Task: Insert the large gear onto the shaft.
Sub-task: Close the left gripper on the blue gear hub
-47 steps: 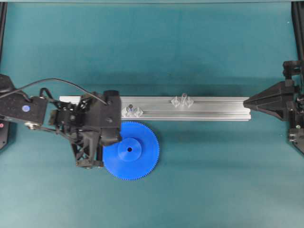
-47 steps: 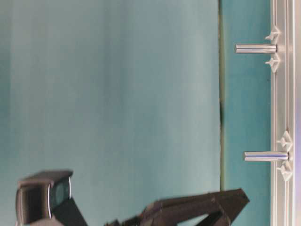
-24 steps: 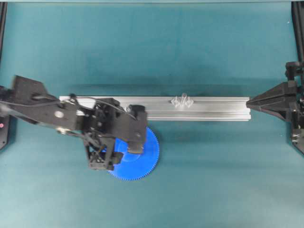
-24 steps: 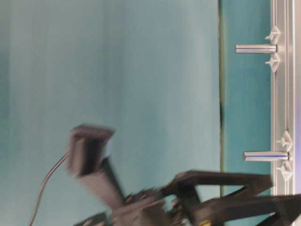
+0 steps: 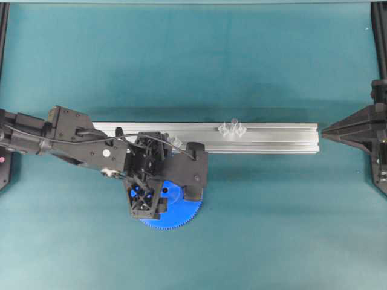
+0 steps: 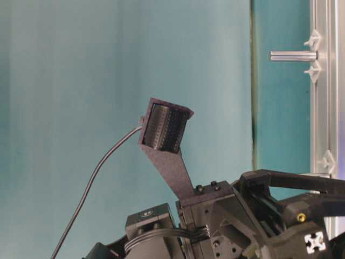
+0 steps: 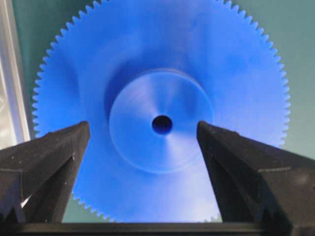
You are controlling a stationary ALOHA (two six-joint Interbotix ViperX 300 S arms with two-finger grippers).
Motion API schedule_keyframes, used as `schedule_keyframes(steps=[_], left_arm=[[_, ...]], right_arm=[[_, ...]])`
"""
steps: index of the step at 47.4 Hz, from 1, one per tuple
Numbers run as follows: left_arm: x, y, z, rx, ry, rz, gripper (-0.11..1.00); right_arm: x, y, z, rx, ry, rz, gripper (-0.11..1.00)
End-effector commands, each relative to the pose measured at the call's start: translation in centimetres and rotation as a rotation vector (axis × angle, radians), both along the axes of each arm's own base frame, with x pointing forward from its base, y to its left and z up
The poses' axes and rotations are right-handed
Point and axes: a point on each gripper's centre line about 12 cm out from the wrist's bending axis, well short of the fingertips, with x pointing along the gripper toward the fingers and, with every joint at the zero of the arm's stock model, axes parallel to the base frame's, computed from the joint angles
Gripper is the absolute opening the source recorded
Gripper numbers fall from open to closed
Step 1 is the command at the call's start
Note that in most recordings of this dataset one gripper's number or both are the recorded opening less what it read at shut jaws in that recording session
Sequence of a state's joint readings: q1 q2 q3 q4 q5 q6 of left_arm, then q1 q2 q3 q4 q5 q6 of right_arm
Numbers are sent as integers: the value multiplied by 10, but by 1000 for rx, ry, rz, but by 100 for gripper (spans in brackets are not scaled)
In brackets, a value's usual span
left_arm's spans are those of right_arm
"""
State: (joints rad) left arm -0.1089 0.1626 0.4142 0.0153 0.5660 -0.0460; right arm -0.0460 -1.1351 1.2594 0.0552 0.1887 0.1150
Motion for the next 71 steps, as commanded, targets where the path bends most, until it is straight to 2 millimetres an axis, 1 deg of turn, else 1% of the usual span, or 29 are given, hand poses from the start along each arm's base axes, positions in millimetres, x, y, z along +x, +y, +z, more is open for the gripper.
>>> schedule_keyframes(steps=[1, 8, 31, 42, 52, 71], left_arm=[[5, 1, 11, -12, -34, 22, 92], [4, 0, 6, -28, -19, 60, 92], [4, -1, 0, -27, -2, 58, 92], [4, -7, -5, -23, 7, 40, 92], [4, -13, -4, -24, 4, 26, 92], [6, -13, 0, -27, -5, 27, 92]], right_arm=[[2, 0, 3, 13, -4, -5, 8], [2, 0, 3, 13, -4, -5, 8], [1, 0, -1, 13, 3, -6, 8], [0, 0, -3, 13, 6, -6, 8], [-1, 0, -5, 14, 9, -6, 8], [-2, 0, -4, 13, 3, -6, 8]])
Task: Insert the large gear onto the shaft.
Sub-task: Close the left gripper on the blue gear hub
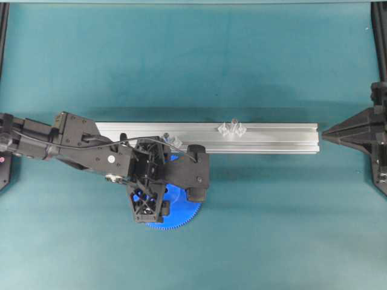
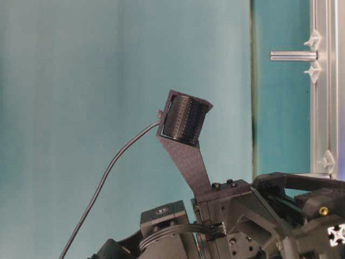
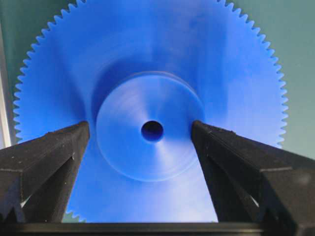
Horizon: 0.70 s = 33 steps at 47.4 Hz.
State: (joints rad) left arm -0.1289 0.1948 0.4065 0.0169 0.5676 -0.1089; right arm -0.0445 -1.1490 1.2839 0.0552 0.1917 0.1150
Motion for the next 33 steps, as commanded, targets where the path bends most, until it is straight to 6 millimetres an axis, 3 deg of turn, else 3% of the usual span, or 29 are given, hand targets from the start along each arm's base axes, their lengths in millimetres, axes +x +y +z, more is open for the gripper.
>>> schedule_keyframes(steps=[1, 33], left_arm=[[5, -5, 11, -5, -33, -9, 92], [7, -5, 15, -7, -45, -8, 92]], right_arm=[[1, -1, 4, 13, -11, -7, 8], [0, 0, 4, 12, -17, -7, 8]])
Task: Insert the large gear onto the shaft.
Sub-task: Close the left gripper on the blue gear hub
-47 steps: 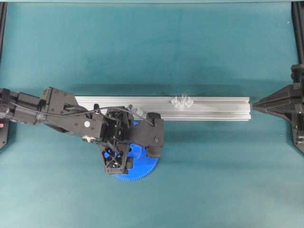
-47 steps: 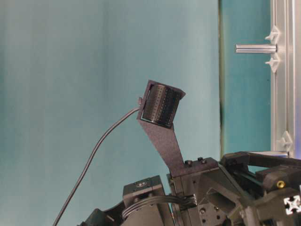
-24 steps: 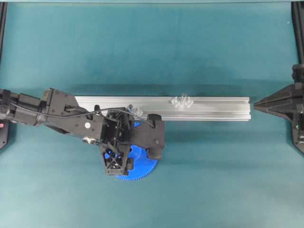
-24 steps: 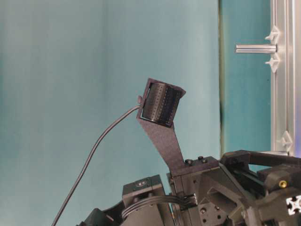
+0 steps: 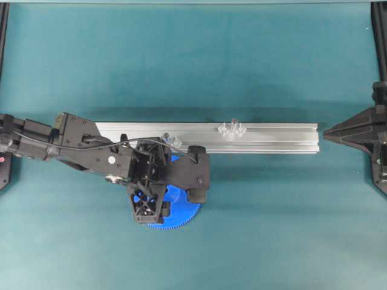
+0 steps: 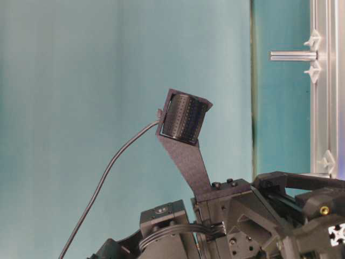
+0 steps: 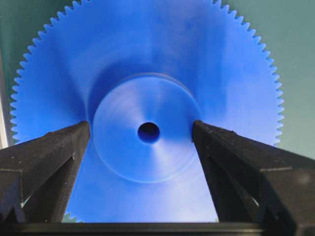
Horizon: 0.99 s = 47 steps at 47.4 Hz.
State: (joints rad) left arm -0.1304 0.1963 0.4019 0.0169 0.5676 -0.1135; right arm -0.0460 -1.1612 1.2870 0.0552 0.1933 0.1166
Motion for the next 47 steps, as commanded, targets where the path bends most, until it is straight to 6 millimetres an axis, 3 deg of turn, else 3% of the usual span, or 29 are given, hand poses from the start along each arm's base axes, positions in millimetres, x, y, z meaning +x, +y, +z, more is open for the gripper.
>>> schedule_keyframes(steps=[1, 47], left_arm=[[6, -5, 15, -5, -44, -11, 92], [2, -5, 6, -4, -18, -8, 94]], right_arm=[[2, 0, 4, 11, -10, -5, 8], [1, -1, 1, 55, -5, -22, 8]])
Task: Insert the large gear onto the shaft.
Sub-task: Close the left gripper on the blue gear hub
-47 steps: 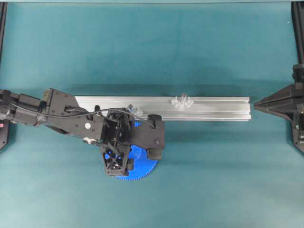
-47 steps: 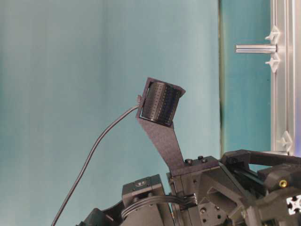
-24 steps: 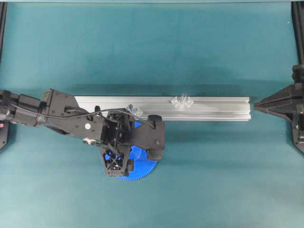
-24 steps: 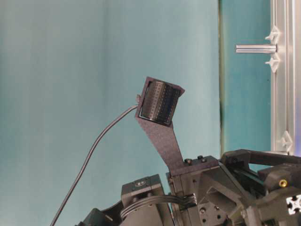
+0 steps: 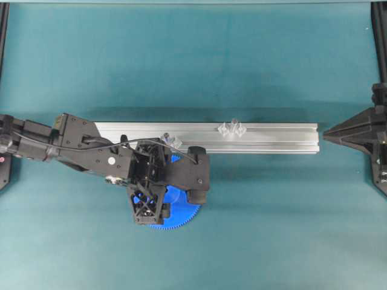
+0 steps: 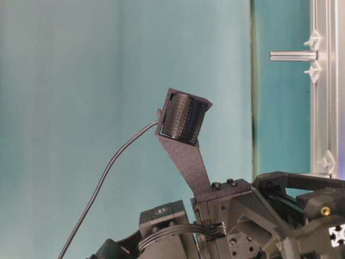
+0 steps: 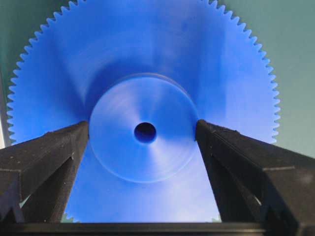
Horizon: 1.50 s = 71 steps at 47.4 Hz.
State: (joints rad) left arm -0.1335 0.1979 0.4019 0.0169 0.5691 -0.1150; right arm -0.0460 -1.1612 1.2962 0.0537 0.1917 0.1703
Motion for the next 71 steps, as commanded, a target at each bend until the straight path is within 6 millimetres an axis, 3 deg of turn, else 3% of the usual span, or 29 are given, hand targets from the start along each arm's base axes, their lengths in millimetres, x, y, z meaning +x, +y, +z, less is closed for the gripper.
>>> schedule_keyframes(steps=[1, 36, 51, 64, 71], left_arm=[[2, -3, 8, -4, -23, -6, 94], [-2, -12, -6, 3, 32, -21, 94], [8, -13, 3, -7, -16, -18, 94], [7, -13, -4, -3, 0, -20, 93], [6, -12, -5, 0, 9, -21, 88]], right_arm=[[2, -1, 4, 5, -12, -5, 8], [0, 0, 6, 3, -20, -5, 8], [0, 0, 5, 3, -20, -5, 8], [0, 0, 5, 4, -22, -5, 8], [0, 0, 6, 4, -22, -5, 8]])
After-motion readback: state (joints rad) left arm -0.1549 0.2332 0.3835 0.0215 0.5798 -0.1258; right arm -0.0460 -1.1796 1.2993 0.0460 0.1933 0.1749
